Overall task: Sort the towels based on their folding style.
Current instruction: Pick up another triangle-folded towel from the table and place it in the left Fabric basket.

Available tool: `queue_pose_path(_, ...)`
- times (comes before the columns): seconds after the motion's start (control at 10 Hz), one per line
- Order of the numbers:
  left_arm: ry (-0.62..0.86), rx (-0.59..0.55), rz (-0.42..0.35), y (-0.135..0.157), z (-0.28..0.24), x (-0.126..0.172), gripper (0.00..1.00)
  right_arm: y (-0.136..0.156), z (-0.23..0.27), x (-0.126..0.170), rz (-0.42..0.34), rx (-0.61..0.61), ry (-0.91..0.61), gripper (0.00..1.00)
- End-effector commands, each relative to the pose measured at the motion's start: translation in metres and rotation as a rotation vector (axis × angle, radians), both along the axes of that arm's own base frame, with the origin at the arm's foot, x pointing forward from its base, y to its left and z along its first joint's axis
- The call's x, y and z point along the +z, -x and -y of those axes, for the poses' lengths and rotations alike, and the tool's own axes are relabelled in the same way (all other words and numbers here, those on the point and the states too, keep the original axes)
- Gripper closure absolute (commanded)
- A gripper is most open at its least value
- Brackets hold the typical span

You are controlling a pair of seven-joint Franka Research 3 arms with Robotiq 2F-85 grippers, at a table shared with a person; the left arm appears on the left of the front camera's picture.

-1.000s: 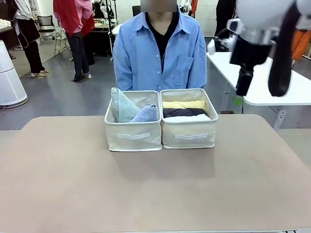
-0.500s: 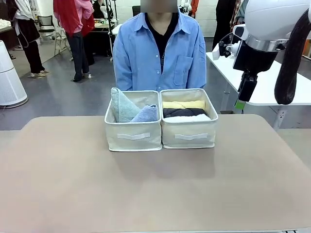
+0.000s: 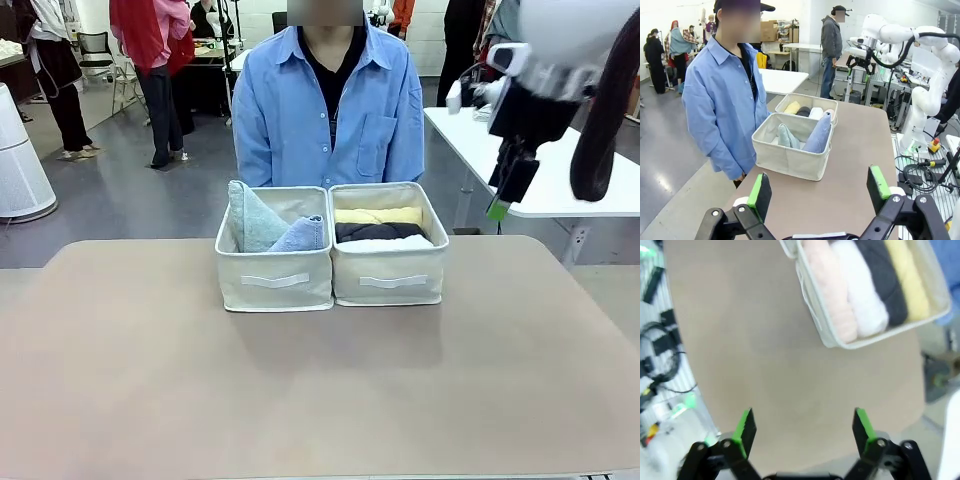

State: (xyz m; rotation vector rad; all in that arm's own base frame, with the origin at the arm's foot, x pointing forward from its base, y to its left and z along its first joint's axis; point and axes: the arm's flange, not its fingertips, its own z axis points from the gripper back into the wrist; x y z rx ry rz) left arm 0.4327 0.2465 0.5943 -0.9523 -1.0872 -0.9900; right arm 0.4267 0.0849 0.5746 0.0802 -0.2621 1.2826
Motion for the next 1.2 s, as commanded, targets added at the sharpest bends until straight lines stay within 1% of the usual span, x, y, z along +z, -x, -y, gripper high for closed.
queue_pose_path(0.0, 0.004, -0.004, 0.007, 0.002, 0.001, 0.001, 0.0, -0.017, 0.067, 0.024, -0.076, 0.251, -0.28, 0.0)
queue_pose_path(0.1, 0.004, -0.004, 0.007, 0.002, 0.001, 0.001, 0.0, -0.021, 0.104, 0.031, -0.082, 0.314, -0.423, 0.0)
queue_pose_path(0.2, 0.004, -0.004, 0.007, 0.002, 0.001, 0.001, 0.0, -0.027, 0.15, 0.032, -0.035, 0.302, -0.523, 0.0)
queue_pose_path(0.3, 0.004, -0.004, 0.007, 0.002, 0.001, 0.001, 0.0, -0.032, 0.189, 0.025, -0.016, 0.29, -0.635, 0.0)
queue_pose_path(0.4, 0.004, -0.004, 0.007, 0.002, 0.001, 0.001, 0.0, -0.038, 0.227, 0.016, 0.017, 0.24, -0.721, 0.0)
queue_pose_path(0.5, 0.004, -0.004, 0.007, 0.002, 0.001, 0.001, 0.0, -0.043, 0.262, 0.006, 0.025, 0.169, -0.819, 0.0)
queue_pose_path(0.6, 0.004, -0.004, 0.007, 0.002, 0.001, 0.001, 0.0, -0.046, 0.288, -0.004, 0.039, 0.117, -0.859, 0.0)
queue_pose_path(0.7, 0.004, -0.004, 0.007, 0.002, 0.001, 0.001, 0.0, -0.046, 0.307, -0.014, 0.046, 0.081, -0.856, 0.0)
queue_pose_path(0.9, 0.004, -0.004, 0.007, 0.002, 0.001, 0.001, 0.0, -0.044, 0.327, -0.018, 0.058, 0.117, -0.904, 0.0)
queue_pose_path(1.0, 0.004, -0.004, 0.007, 0.002, 0.001, 0.001, 0.0, -0.044, 0.33, -0.016, 0.062, 0.157, -0.923, 0.0)
queue_pose_path(1.1, 0.004, -0.004, 0.007, 0.002, 0.001, 0.001, 0.0, -0.038, 0.328, -0.033, 0.045, 0.068, -0.882, 0.0)
